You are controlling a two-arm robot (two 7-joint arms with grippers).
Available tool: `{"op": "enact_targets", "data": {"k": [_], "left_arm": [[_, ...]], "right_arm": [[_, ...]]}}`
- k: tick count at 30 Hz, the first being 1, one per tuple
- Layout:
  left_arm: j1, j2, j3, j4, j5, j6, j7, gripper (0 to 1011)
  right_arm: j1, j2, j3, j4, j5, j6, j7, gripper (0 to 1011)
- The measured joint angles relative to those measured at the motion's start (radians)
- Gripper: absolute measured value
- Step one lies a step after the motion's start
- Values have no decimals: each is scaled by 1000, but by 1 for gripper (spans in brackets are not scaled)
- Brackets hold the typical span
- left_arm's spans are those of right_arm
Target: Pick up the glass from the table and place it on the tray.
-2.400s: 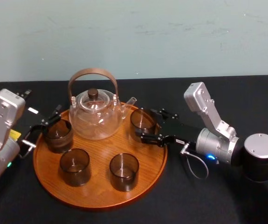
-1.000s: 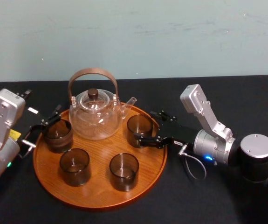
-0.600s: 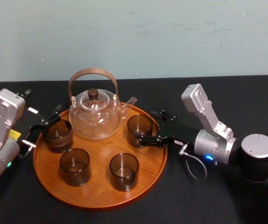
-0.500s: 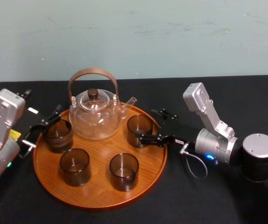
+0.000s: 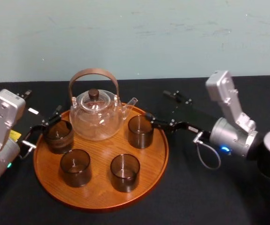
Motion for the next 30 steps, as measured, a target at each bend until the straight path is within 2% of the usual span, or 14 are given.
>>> {"op": "enact_targets", "data": {"k": [3,5,8,14,20,26,30], "left_arm": [[0,0,0,0,0,0,0,1001],[0,0,0,0,0,0,0,1001],[0,0,0,0,0,0,0,1001],[0,0,0,0,0,0,0,1001],[0,0,0,0,0,0,0,1002],[0,0,0,0,0,0,0,1001],[0,0,0,0,0,0,0,1001]], "right_arm": [[-31,26,31,-49,9,-5,-22,1002],[-38,32,36,-57,9,-6,-27,1002],[-74,62,72,-95,11,-13,-53,1002],[-134,100,135,-130,27,-24,-76,1002],[-180,115,189,-137,37,-35,-102,1002],[-209,113,227,-126,29,-41,-130,1002],[-210,112,228,-125,29,-41,-132,1002]]}}
